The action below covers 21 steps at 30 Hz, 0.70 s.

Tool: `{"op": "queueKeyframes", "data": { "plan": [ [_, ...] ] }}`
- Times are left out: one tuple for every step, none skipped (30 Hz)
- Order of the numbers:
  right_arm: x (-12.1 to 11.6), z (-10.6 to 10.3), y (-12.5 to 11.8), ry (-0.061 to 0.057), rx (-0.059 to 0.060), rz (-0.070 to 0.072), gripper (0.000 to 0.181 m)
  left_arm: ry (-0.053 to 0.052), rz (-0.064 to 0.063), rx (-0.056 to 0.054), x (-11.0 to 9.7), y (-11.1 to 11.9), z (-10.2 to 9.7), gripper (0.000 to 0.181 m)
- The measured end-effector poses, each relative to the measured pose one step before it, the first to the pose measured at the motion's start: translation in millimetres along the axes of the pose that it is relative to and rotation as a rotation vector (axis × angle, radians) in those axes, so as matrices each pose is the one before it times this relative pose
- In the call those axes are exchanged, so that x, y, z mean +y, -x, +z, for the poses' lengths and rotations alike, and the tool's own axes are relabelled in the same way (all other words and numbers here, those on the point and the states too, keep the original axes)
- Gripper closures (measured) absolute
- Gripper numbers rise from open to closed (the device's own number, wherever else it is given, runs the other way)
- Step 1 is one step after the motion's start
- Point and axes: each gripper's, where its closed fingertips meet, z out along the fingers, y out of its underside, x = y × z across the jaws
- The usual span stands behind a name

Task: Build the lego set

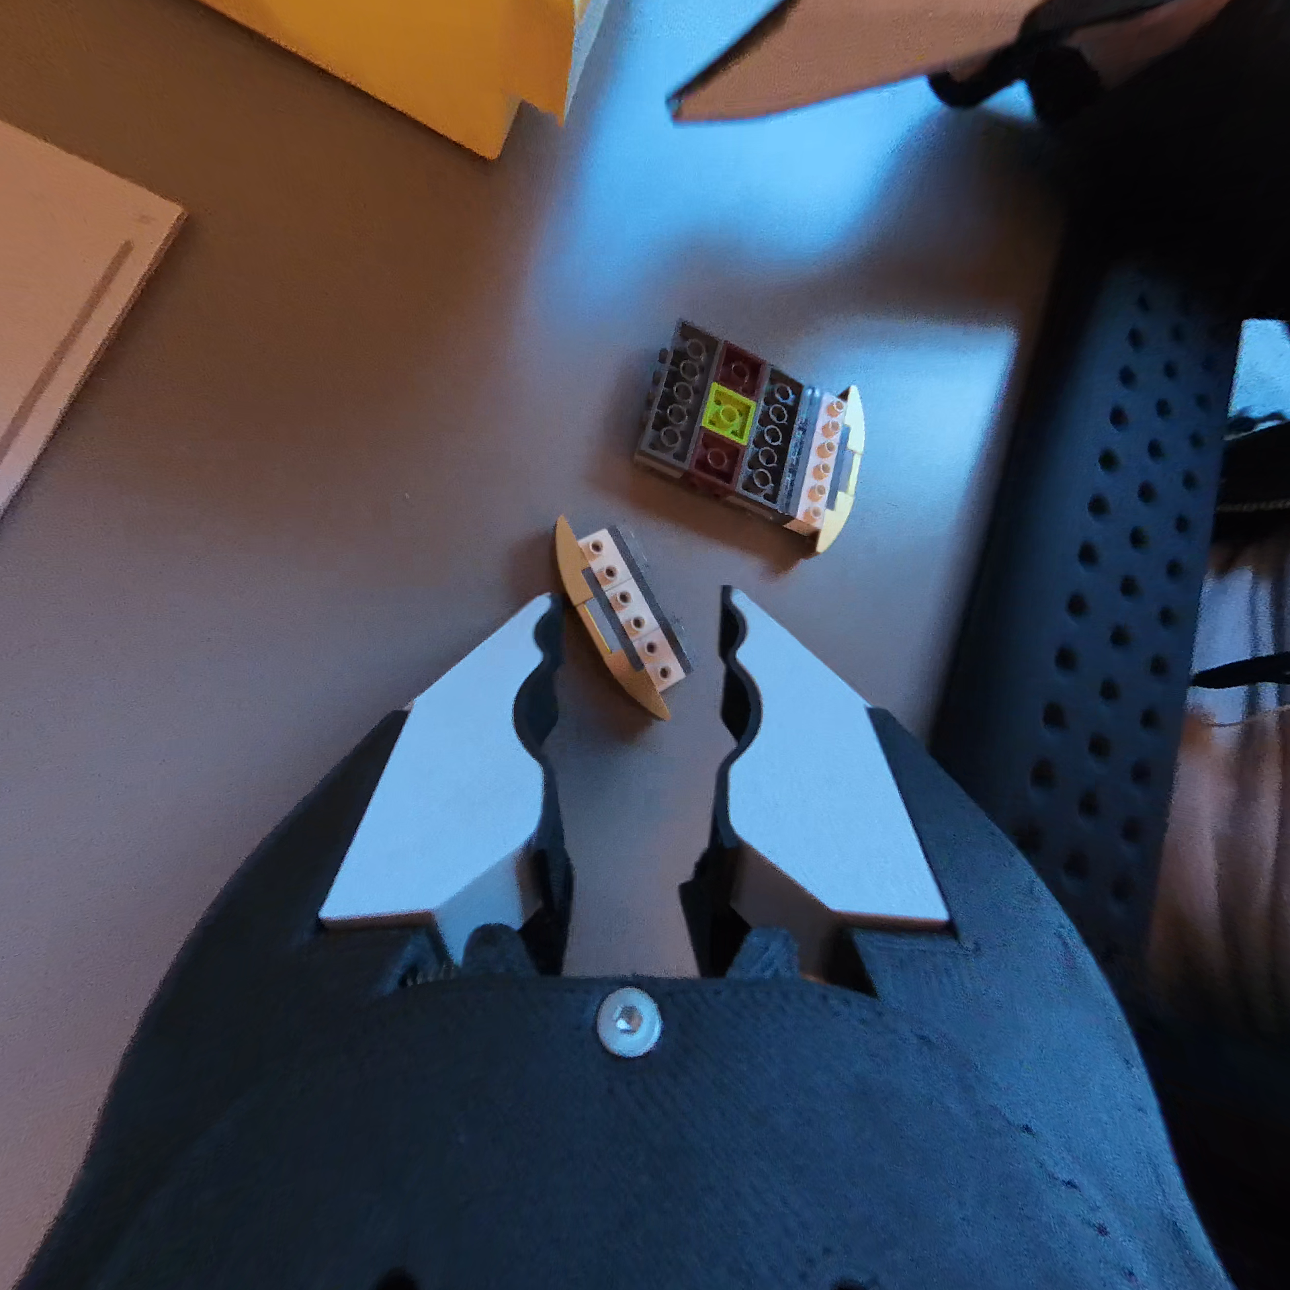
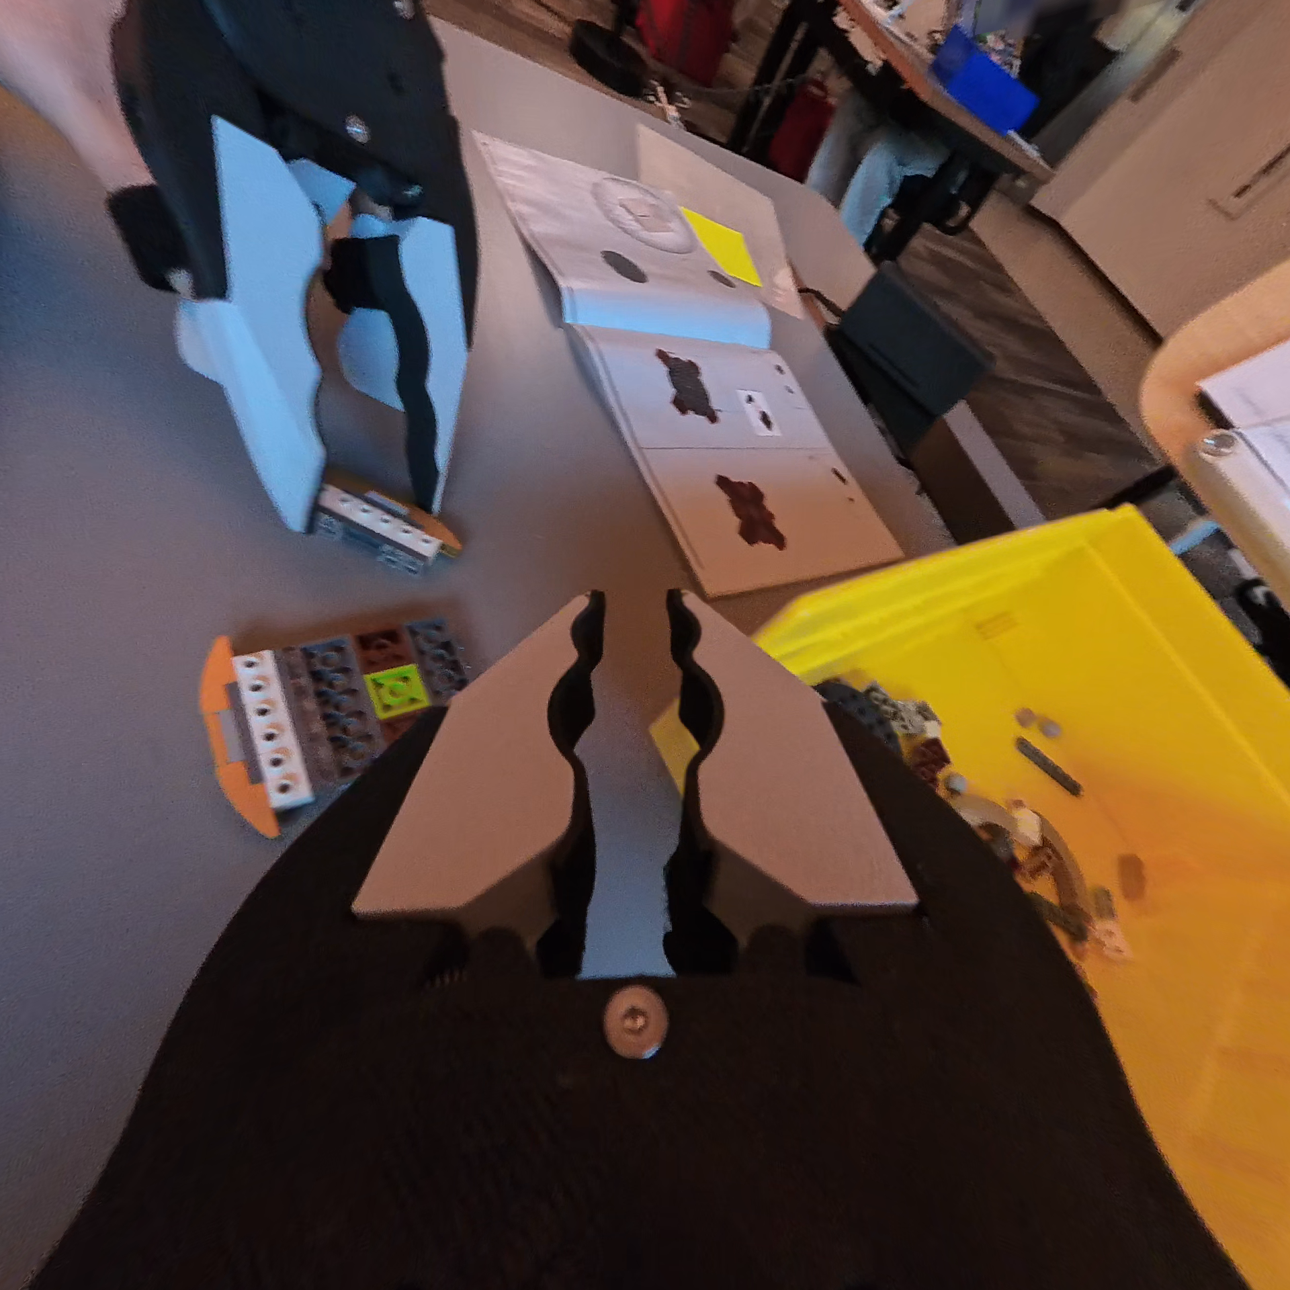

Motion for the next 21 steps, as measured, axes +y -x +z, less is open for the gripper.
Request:
{"op": "queueKeyframes", "data": {
  "plan": [
    [-0.67,2.18,6.39,0.0039,-0.0215,-0.0042,0.164,0.01,0.0136,-0.0178,0.2,0.21,1.84,0.145],
    [-0.18,2.01,5.44,0.0057,-0.0192,-0.0034,0.164,0.013,0.0151,-0.0006,1.0,-2.18,1.79,0.152],
    [0.0,2.0,4.8,0.004,-0.0177,0.0009,0.164,0.0132,0.0122,0.0017,1.27,-2.05,1.66,0.159],
    [-0.13,1.66,4.41,0.0012,-0.0191,0.006,0.164,0.002,0.0079,-0.0041,-0.44,-0.99,0.55,0.16],
    [-0.4,1.59,4.11,-0.0018,-0.0202,0.0107,0.164,0.0045,0.012,-0.0093,-0.04,-0.1,-0.19,0.16],
    [-0.73,1.21,3.53,-0.0043,-0.0205,0.0161,0.165,0.0026,0.0161,-0.0158,0.08,0.86,-0.5,0.16],
    [-1.21,0.9,3.05,-0.0075,-0.021,0.0232,0.165,-0.0033,0.0157,-0.0269,-0.54,2.64,-0.98,0.16],
    [-1.5,0.52,2.91,-0.0109,-0.0244,0.0301,0.165,-0.0151,0.0111,-0.0261,-2.41,2.83,-1.93,0.16],
    [-2.09,0.0,2.67,-0.0149,-0.0287,0.0423,0.165,-0.0295,0.005,-0.011,-5.01,1.01,-2.91,0.161],
    [-2.14,-0.24,3.01,-0.018,-0.0389,0.0576,0.164,-0.0453,-0.0012,0.0041,-7.77,-0.98,-3.82,0.16],
    [-2.14,-0.38,2.82,-0.0176,-0.0437,0.0738,0.163,-0.0592,-0.0043,0.0072,-10.23,-1.42,-4.63,0.16],
    [-3.13,-0.7,2.66,-0.0247,-0.0472,0.0822,0.163,-0.0665,-0.0014,0.002,-11.49,-1.13,-5.27,0.16],
    [-4.24,-0.82,3.14,-0.0319,-0.0524,0.0846,0.161,-0.062,0.0051,-0.0017,-11.06,-1.11,-4.99,0.161],
    [-4.24,-0.91,3.04,-0.0307,-0.0524,0.0886,0.16,-0.0499,0.0106,-0.0103,-9.27,-0.55,-4.23,0.16],
    [-3.98,-0.92,2.45,-0.0293,-0.0474,0.0823,0.161,-0.0347,0.0157,-0.021,-6.77,0.51,-3.21,0.16],
    [-4.27,-1.02,1.91,-0.032,-0.0414,0.0744,0.161,-0.0223,0.0208,-0.0254,-4.53,1.07,-2.19,0.161],
    [-4.01,-1.07,1.07,-0.0309,-0.0347,0.0671,0.161,-0.0165,0.0218,-0.0221,-3.41,0.53,-1.34,0.161],
    [-2.34,-0.79,-0.33,-0.0185,-0.0223,0.06,0.16,-0.0138,0.0196,-0.013,-2.65,-0.45,-0.85,0.166],
    [-1.33,-0.33,0.19,-0.011,-0.0216,0.047,0.159,-0.0109,0.0121,-0.0082,-2.18,-0.67,-0.12,0.167],
    [-0.3,-0.03,-1.11,-0.0037,-0.0096,0.0329,0.158,-0.0011,0.0079,0.0017,-0.77,-1.68,0.79,0.167],
    [0.61,0.42,-1.28,0.0013,-0.0018,0.0187,0.157,0.0061,0.0017,0.007,0.65,-1.91,1.6,0.167]
  ]
}}
